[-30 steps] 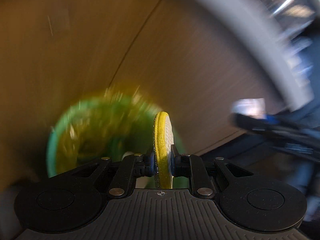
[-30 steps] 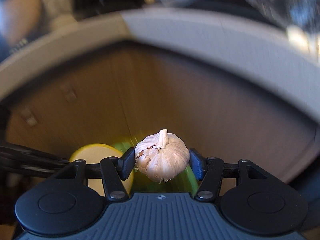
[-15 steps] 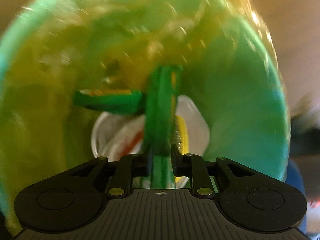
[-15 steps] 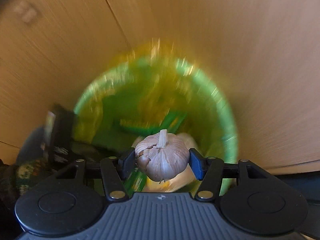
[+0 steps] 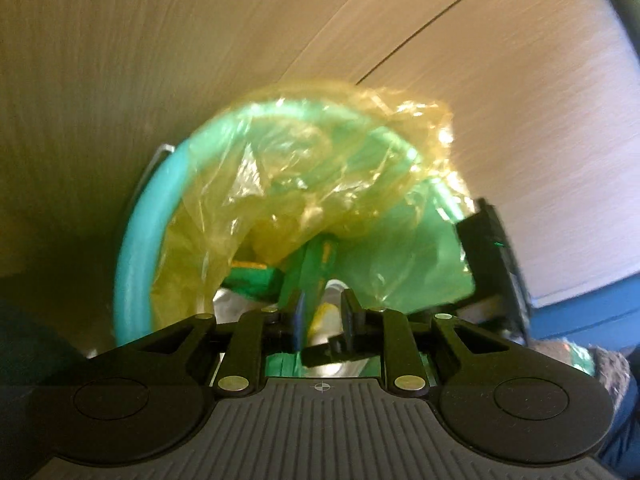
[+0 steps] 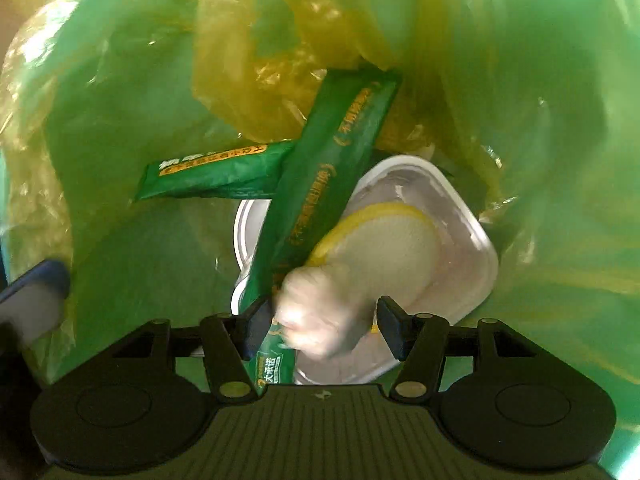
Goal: Collect trash
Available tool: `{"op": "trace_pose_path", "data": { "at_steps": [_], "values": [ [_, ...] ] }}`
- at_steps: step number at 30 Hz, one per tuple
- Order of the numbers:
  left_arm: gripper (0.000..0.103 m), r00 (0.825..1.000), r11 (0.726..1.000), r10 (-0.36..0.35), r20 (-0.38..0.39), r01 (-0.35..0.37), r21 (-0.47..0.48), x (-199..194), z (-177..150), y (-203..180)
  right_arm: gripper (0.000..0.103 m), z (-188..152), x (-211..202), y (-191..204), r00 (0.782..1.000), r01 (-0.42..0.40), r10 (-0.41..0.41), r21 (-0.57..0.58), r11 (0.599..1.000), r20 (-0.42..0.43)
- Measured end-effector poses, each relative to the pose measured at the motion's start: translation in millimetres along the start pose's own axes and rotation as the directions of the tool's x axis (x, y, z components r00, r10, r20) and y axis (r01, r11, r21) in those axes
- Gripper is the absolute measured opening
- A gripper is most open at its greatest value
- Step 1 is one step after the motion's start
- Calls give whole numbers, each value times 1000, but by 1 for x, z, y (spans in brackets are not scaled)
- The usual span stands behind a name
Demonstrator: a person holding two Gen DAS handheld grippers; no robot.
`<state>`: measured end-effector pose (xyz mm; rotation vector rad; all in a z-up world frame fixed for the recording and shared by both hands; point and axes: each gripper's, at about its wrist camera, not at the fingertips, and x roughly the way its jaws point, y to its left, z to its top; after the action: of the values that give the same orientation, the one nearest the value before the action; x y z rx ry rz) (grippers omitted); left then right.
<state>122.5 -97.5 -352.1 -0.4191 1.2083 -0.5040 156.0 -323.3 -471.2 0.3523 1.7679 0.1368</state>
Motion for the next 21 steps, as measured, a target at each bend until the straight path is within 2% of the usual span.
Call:
{"op": "trace_pose_path", "data": {
  "at_steps": [3,7,9,12,14,15,16,18,19,21],
  "values": [
    [22,999,998,10,47,-13,61,-21,-5,-10,63,-10,-18,5,1000,-2,2,-16,1000,13],
    [22,991,993,11,134,-26,117,-64,-9,-22,65,-35,-75,20,990,33,-23,-67,997,140],
    [22,980,990,-1,198,-26,137,-89,-7,-31,65,-51,-117,35,965,88,-55,-117,989,258],
    [22,954,985,-28,300,-25,169,-127,-5,-50,65,-86,-183,64,894,131,-40,-175,976,445],
    [22,927,978,-54,372,-25,206,-160,-8,-68,67,-116,-228,81,821,146,-8,-195,970,571],
    [22,907,974,-69,416,-30,226,-176,-10,-80,68,-133,-250,91,771,156,9,-203,967,636],
    [22,880,967,-88,467,-37,252,-198,-14,-91,74,-150,-271,102,712,167,28,-208,964,702],
    [22,805,950,-115,583,-82,300,-243,-24,-114,83,-181,-309,123,581,168,72,-207,964,811],
    [22,756,941,-117,644,-123,315,-265,-30,-125,87,-196,-325,133,512,156,98,-205,966,853],
    [22,644,925,-92,760,-228,305,-306,-42,-142,90,-222,-352,152,393,121,166,-230,966,904]
  ]
}}
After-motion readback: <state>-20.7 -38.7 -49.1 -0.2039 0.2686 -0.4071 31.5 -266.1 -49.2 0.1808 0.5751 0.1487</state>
